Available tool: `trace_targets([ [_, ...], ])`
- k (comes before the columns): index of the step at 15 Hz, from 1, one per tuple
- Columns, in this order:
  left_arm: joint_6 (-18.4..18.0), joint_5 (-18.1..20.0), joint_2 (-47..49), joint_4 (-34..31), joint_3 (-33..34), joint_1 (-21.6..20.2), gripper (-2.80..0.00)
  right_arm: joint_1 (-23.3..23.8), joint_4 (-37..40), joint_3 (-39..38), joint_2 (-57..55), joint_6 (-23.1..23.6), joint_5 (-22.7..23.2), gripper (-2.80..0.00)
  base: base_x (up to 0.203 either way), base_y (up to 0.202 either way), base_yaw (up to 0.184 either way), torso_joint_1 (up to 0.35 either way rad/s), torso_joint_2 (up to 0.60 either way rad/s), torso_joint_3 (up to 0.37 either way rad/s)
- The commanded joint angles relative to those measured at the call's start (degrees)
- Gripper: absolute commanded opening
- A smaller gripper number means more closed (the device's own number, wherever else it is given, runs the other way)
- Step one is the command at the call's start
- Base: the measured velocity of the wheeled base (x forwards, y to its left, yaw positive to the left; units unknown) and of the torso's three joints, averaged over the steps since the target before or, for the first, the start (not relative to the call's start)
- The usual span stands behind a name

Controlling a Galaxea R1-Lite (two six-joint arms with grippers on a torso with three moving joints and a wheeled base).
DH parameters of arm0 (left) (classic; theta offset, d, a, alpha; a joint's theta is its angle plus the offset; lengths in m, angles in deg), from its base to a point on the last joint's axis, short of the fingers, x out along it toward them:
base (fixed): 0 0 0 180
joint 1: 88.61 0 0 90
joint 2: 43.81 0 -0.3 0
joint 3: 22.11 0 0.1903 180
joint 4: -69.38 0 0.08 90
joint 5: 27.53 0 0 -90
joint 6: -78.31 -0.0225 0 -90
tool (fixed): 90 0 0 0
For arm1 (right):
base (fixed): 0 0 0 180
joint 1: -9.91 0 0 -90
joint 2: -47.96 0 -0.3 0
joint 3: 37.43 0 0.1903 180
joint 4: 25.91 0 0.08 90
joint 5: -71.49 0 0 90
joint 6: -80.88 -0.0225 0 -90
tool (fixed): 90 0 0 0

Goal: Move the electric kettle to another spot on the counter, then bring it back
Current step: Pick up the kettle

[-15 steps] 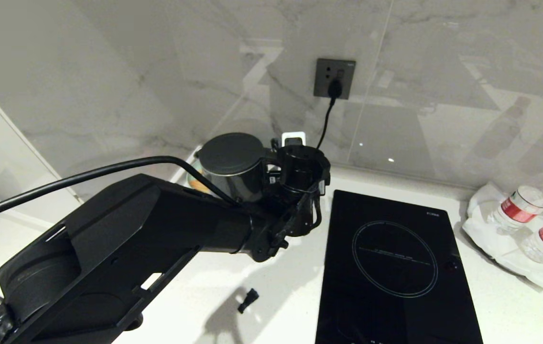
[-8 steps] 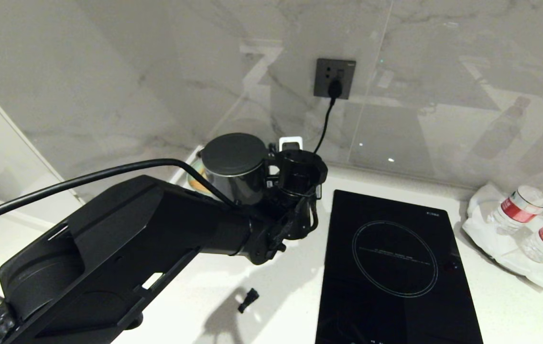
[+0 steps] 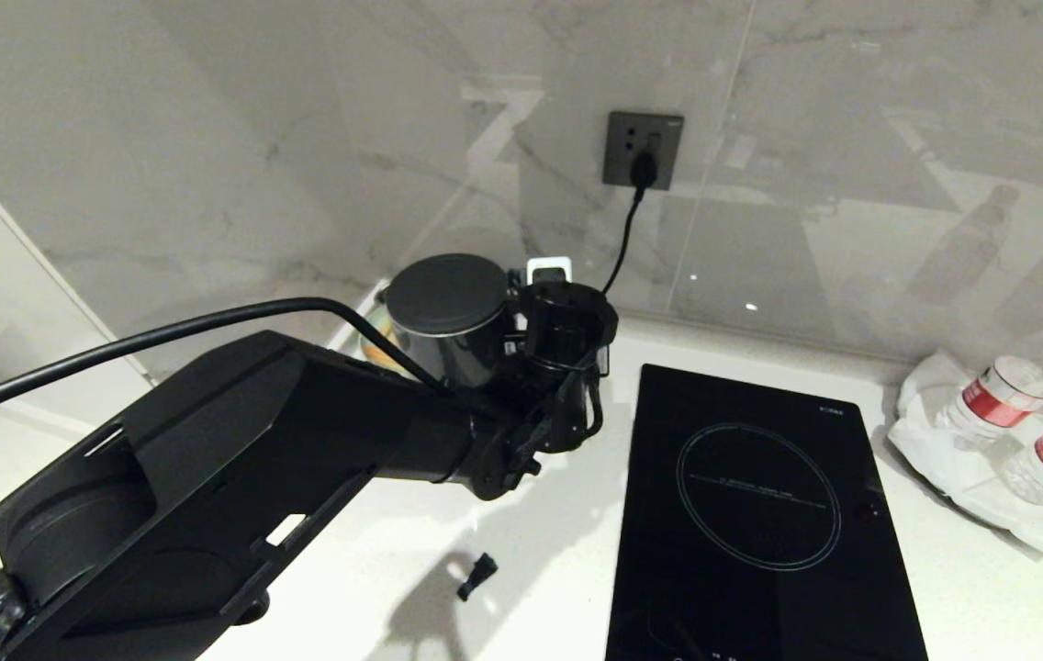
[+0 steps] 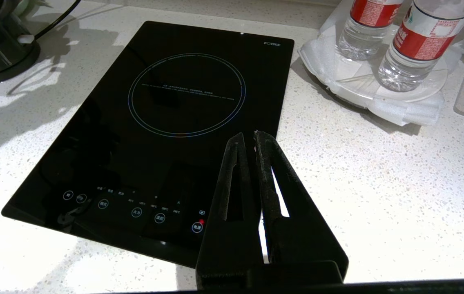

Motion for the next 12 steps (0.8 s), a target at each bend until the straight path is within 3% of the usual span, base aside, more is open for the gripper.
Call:
trace_targets([
  [1,0.0,-0.3,-0.6,0.2,-0.1,-0.8,-2.8,0.0,0.0,0.0,0.0,0.0,0.0,-2.8,0.0,0.0,0.0,0.0,0.0,0.0],
  [12,-3.2,-0.3,-4.5,0.2,-2.0,-1.8,-2.8,0.0,0.0,0.0,0.0,0.0,0.0,-2.8,0.0,0.0,0.0,0.0,0.0,0.0],
])
